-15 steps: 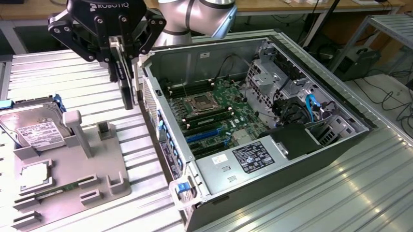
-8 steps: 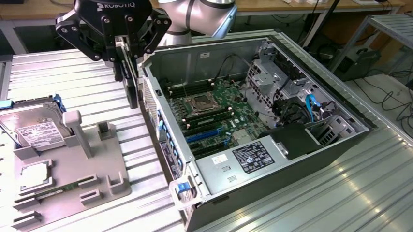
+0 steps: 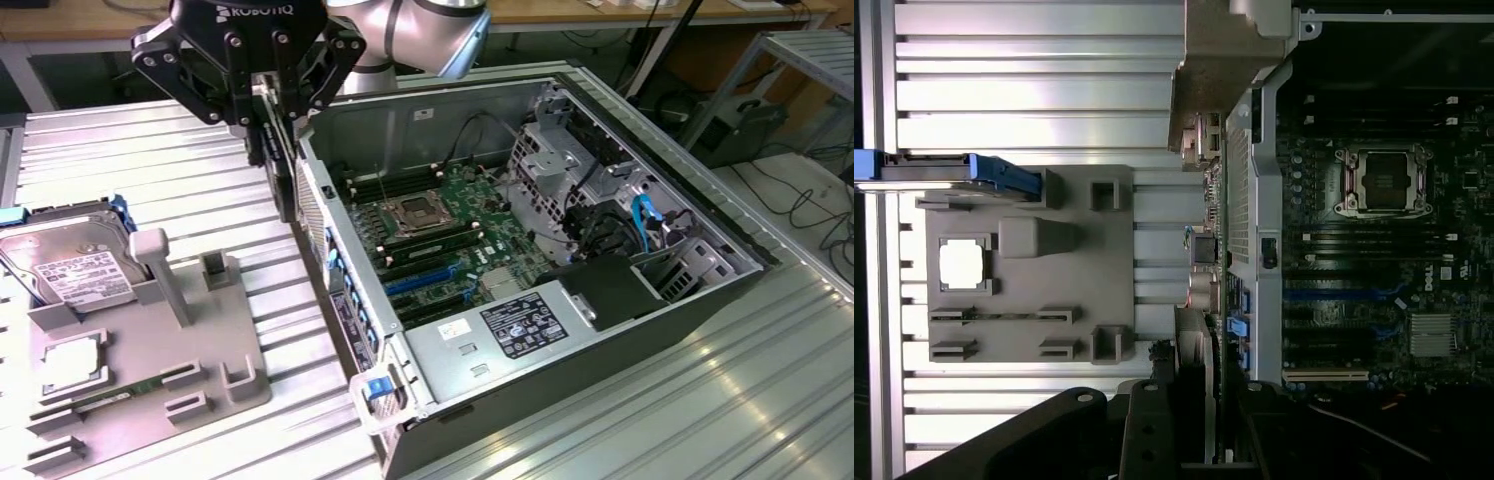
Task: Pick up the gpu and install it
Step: 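Pick up the gpu and move the gpu toward the slot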
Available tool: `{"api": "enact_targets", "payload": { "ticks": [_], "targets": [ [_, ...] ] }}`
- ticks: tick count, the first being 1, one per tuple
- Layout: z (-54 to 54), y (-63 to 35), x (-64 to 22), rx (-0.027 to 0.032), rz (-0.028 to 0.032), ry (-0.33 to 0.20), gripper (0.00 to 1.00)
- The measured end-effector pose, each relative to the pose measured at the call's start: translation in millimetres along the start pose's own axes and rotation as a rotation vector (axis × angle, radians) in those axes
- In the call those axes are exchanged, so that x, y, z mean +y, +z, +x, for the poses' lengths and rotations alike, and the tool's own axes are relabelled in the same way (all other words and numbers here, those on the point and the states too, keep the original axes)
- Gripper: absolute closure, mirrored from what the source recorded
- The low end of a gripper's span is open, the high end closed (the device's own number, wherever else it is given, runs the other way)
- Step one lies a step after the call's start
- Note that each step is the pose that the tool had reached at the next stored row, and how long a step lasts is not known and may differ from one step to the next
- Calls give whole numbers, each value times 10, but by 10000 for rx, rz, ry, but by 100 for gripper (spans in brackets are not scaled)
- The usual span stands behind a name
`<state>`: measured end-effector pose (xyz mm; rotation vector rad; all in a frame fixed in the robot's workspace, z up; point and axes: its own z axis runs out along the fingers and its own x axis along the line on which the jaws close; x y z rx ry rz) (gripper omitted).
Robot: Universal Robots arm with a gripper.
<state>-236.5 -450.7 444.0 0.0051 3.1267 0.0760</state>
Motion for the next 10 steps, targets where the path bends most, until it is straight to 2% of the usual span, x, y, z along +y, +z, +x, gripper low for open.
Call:
{"api": "enact_targets", "payload": {
  "ticks": [10],
  "targets": [
    [-107, 2, 0, 0, 0, 0, 72]
  ]
}}
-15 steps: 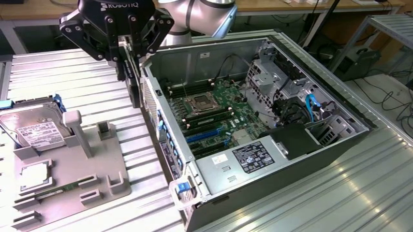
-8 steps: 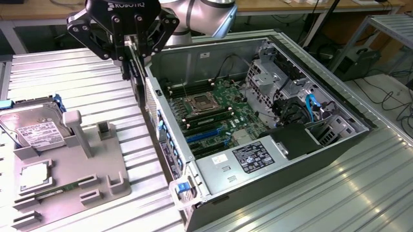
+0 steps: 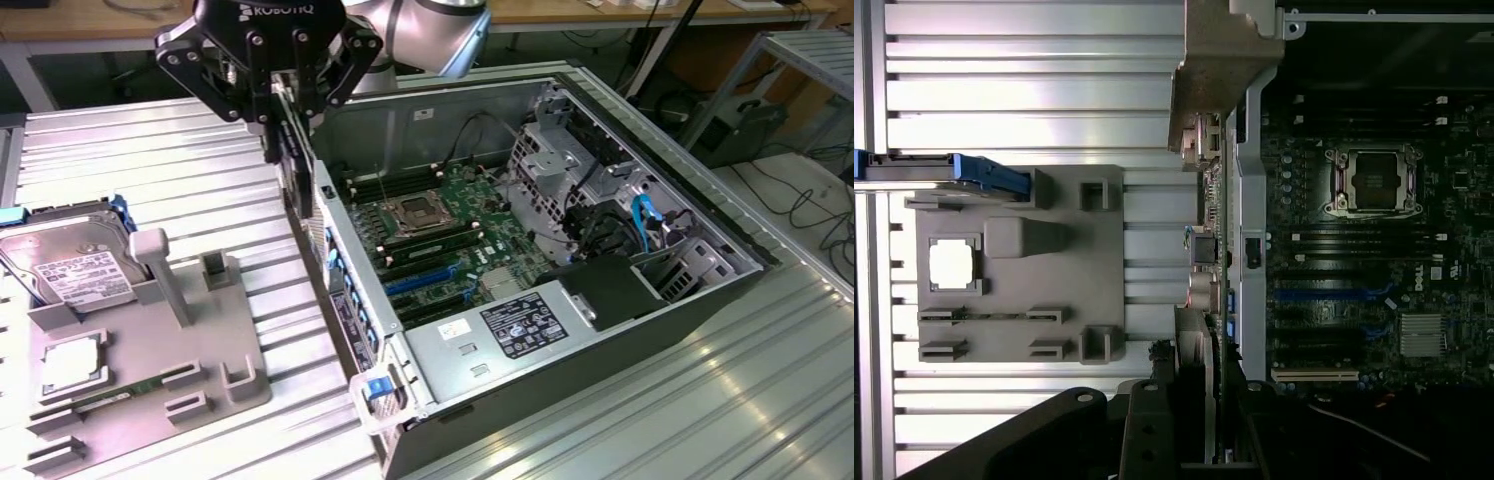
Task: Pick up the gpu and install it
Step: 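Pick up the gpu and move the gpu toward the slot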
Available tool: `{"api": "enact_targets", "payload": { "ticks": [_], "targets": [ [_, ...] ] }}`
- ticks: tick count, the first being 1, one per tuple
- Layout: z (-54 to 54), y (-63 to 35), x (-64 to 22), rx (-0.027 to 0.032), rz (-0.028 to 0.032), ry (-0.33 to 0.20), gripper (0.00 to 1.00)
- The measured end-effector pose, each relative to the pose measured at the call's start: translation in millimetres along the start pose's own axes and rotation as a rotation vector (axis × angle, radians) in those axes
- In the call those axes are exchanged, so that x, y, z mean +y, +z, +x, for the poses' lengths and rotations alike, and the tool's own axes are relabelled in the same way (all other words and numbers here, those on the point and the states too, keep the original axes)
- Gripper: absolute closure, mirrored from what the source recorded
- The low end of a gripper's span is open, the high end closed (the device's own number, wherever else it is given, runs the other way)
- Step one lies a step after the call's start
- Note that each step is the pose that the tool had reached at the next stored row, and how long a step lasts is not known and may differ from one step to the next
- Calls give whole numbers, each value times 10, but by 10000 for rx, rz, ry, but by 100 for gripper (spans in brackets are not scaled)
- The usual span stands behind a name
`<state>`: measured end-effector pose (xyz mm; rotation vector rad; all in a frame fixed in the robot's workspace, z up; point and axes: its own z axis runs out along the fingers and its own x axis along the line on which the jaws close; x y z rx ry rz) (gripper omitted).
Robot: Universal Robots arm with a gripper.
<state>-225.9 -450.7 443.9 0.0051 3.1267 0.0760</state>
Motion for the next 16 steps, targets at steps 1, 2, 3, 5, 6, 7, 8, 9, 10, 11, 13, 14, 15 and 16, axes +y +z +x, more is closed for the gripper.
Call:
{"api": "enact_targets", "payload": {
  "ticks": [1, 2, 3, 5, 6, 7, 8, 9, 10, 11, 13, 14, 15, 16],
  "targets": [
    [-11, 0, 0, 0, 0, 0, 72],
    [-22, 1, 0, 0, -1, 0, 72],
    [-33, 1, 0, 0, -1, 0, 72],
    [-56, 1, 0, 0, 0, 0, 72],
    [-68, 1, 0, 0, 0, 0, 72],
    [-79, 2, 0, -1, -1, 1, 72],
    [-90, 2, 0, -1, 0, 0, 72],
    [-98, 2, 0, 0, 0, 0, 72],
    [-107, 2, 0, 0, 0, 0, 72],
    [-117, 3, 0, -1, 0, 0, 72],
    [-134, 4, 0, -1, -1, 0, 72],
    [-141, 4, 0, -1, -1, 0, 72],
    [-147, 5, 0, -1, -2, 0, 72],
    [-153, 5, 0, -1, -1, 0, 72]
  ]
}}
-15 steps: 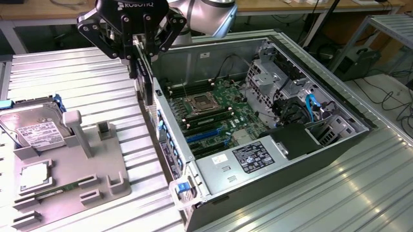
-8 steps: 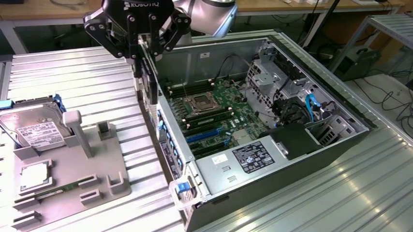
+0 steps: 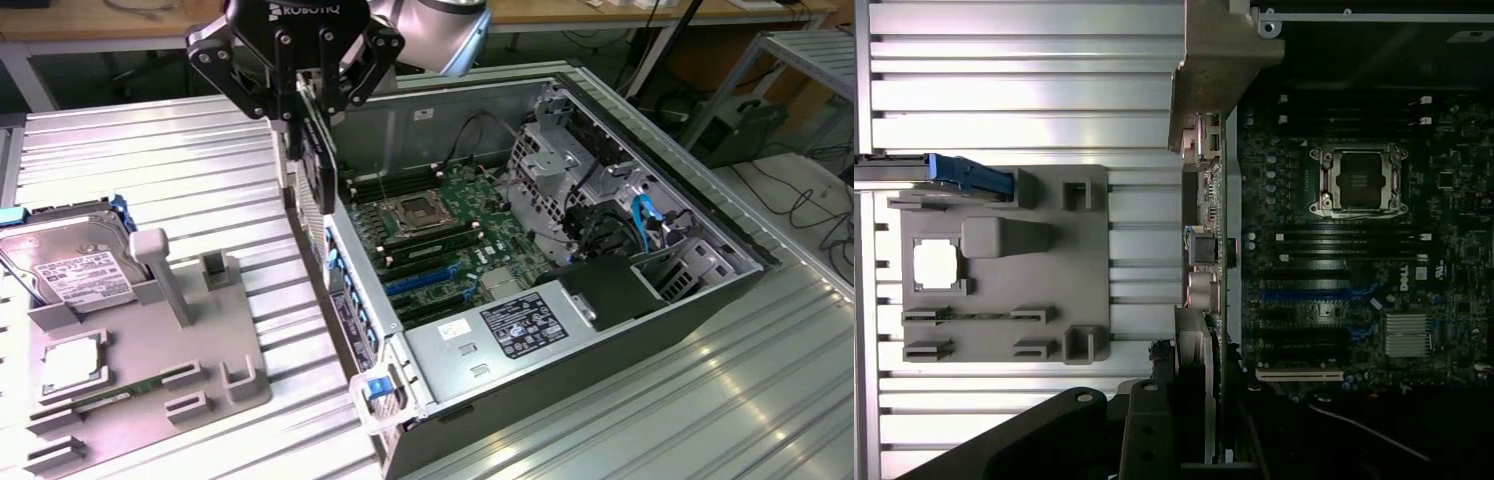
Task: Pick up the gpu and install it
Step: 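Pick up the gpu and move the gpu toward the slot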
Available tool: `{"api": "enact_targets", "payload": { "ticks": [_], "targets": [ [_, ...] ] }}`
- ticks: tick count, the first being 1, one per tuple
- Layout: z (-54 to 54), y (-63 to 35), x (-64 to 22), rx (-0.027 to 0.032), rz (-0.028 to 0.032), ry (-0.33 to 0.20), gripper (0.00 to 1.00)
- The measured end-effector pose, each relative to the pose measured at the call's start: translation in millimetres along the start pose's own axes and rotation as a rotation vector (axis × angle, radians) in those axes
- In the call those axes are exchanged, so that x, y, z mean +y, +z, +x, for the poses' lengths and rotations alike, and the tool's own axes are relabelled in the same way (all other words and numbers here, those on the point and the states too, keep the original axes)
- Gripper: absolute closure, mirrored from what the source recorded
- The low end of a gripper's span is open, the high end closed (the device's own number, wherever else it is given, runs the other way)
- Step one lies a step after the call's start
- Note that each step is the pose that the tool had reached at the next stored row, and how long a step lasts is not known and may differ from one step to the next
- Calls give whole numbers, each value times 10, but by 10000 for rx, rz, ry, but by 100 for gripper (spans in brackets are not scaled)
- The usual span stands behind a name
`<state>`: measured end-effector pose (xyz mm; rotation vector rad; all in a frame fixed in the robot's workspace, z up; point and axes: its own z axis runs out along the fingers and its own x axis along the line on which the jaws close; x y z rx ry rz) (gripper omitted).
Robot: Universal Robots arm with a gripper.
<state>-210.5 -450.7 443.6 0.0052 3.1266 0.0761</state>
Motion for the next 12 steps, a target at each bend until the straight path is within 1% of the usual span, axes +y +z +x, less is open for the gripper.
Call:
{"api": "enact_targets", "payload": {
  "ticks": [12],
  "targets": [
    [-131, 3, 0, 0, 0, 0, 72]
  ]
}}
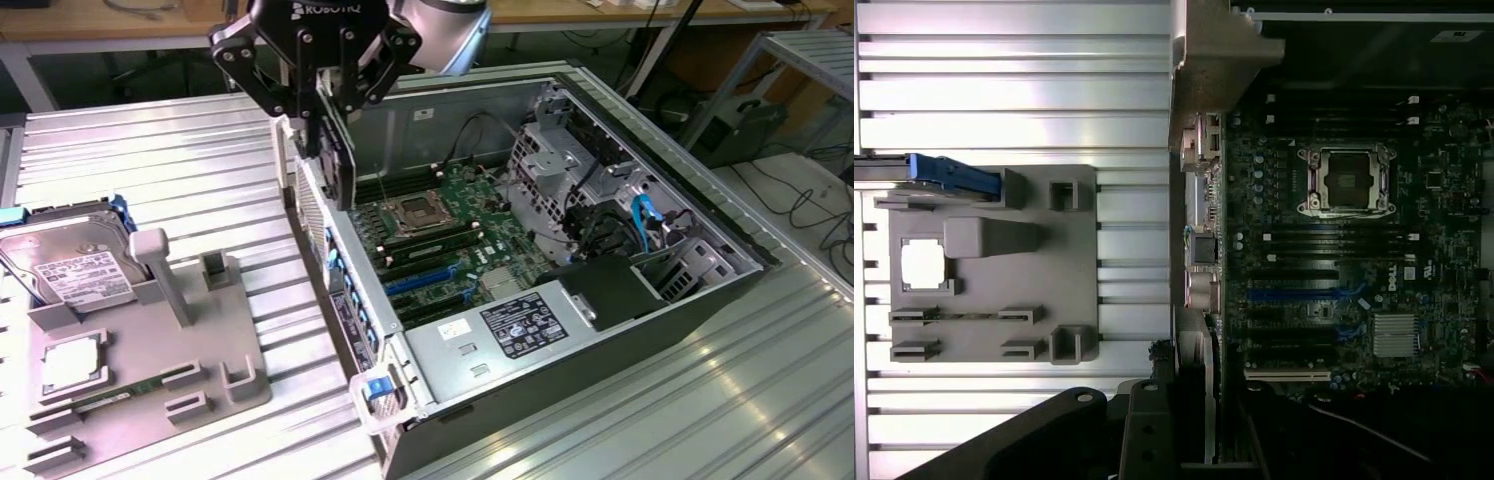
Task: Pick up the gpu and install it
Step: 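Pick up the gpu and move the gpu toward the slot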
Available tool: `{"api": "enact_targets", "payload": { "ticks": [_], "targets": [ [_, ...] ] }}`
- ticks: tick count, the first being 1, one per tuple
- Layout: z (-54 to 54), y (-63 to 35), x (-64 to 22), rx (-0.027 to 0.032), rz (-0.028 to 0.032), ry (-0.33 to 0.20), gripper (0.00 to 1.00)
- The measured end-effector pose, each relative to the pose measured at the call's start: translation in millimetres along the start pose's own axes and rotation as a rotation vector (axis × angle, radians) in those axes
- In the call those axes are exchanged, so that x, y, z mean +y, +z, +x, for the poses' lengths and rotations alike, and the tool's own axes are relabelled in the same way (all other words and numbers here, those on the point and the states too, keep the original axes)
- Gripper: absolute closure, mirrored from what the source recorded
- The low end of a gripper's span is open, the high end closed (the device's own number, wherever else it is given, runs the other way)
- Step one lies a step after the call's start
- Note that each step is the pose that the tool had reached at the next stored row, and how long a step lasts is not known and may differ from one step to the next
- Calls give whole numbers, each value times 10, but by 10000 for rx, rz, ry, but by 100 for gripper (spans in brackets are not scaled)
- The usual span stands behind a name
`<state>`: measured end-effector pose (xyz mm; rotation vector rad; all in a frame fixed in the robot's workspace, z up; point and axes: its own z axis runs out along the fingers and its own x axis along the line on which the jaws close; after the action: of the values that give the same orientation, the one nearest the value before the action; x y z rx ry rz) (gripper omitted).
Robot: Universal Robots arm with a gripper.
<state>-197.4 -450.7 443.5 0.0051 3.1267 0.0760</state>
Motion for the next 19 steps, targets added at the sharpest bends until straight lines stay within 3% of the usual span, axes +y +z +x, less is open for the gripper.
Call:
{"api": "enact_targets", "payload": {
  "ticks": [19],
  "targets": [
    [-209, 4, 1, 0, 0, 0, 72]
  ]
}}
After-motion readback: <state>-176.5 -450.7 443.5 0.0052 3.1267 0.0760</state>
